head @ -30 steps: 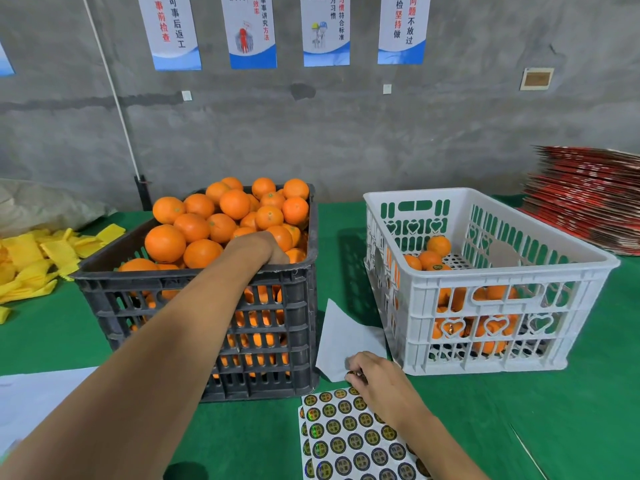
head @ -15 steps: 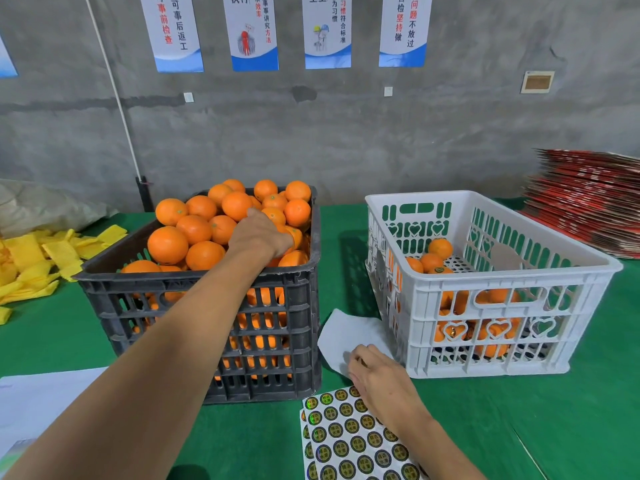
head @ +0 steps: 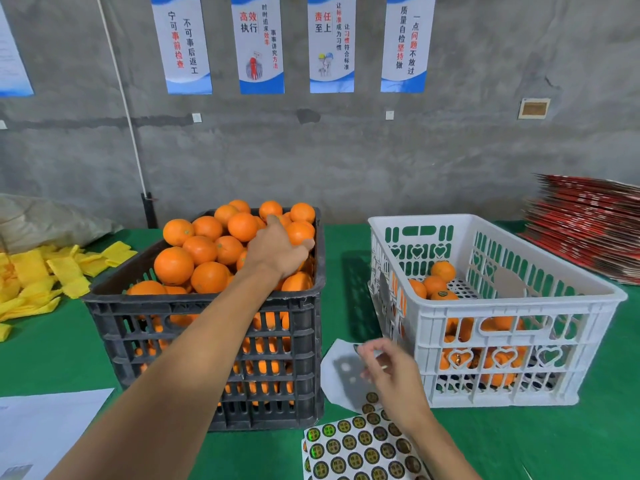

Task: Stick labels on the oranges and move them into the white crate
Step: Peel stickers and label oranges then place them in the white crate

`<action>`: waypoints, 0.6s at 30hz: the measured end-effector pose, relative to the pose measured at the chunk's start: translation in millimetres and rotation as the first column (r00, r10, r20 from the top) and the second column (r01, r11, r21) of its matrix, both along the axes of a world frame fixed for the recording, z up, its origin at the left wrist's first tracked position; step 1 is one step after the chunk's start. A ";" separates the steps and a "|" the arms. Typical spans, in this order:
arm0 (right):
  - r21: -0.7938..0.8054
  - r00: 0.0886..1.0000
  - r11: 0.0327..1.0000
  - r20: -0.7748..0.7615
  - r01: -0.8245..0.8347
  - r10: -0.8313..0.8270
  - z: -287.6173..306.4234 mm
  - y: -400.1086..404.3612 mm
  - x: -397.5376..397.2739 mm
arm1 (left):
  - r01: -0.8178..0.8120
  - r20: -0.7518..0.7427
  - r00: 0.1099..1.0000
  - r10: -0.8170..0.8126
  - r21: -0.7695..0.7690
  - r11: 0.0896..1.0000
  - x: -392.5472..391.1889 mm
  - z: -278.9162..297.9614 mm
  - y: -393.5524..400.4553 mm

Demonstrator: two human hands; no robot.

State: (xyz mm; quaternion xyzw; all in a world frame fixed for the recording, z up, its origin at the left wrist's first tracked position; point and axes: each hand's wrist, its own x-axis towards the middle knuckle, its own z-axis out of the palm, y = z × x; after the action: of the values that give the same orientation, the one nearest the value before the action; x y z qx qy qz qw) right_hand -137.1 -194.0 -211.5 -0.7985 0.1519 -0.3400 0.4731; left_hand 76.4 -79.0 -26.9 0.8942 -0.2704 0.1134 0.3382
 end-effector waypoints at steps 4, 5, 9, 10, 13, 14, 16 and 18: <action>0.279 0.966 0.959 0.258 -0.049 -0.026 83.4 6.0 32.4 | 0.179 0.095 0.980 -0.174 -0.054 0.982 -6.1 4.3 -0.9; 0.323 0.956 0.943 0.294 -0.087 -0.013 103.5 6.9 41.0 | 0.227 0.110 0.969 -0.220 -0.055 0.972 -8.5 4.9 -0.9; 0.391 0.926 0.909 0.378 -0.142 -0.018 161.8 5.9 69.4 | 0.345 0.195 0.923 -0.332 -0.036 0.938 -16.3 6.9 -1.2; 0.391 0.927 0.913 0.373 -0.114 -0.044 169.0 5.2 74.4 | 0.370 0.212 0.911 -0.354 -0.042 0.928 -17.8 7.6 -1.0; 0.376 0.931 0.926 0.345 -0.020 -0.119 179.1 2.9 81.7 | 0.437 0.251 0.876 -0.412 -0.054 0.898 -19.3 9.2 -0.2; 0.353 0.937 0.935 0.323 0.012 -0.134 179.6 2.5 82.4 | 0.452 0.260 0.867 -0.425 -0.052 0.891 -19.1 10.0 0.3; 0.314 0.948 0.947 0.279 0.063 -0.156 179.3 1.8 82.1 | 0.468 0.276 0.854 -0.441 -0.040 0.883 -17.9 10.9 1.4; 0.320 0.954 0.945 0.255 0.072 -0.159 180.1 1.6 79.6 | 0.467 0.292 0.848 -0.442 -0.018 0.884 -17.0 10.8 1.9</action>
State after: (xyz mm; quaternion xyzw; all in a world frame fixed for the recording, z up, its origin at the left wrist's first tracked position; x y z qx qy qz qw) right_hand -57.5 -192.4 -31.4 -0.6492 0.1822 -0.4479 0.5871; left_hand 59.5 -77.1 -16.1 0.7636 -0.5142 0.1668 0.3531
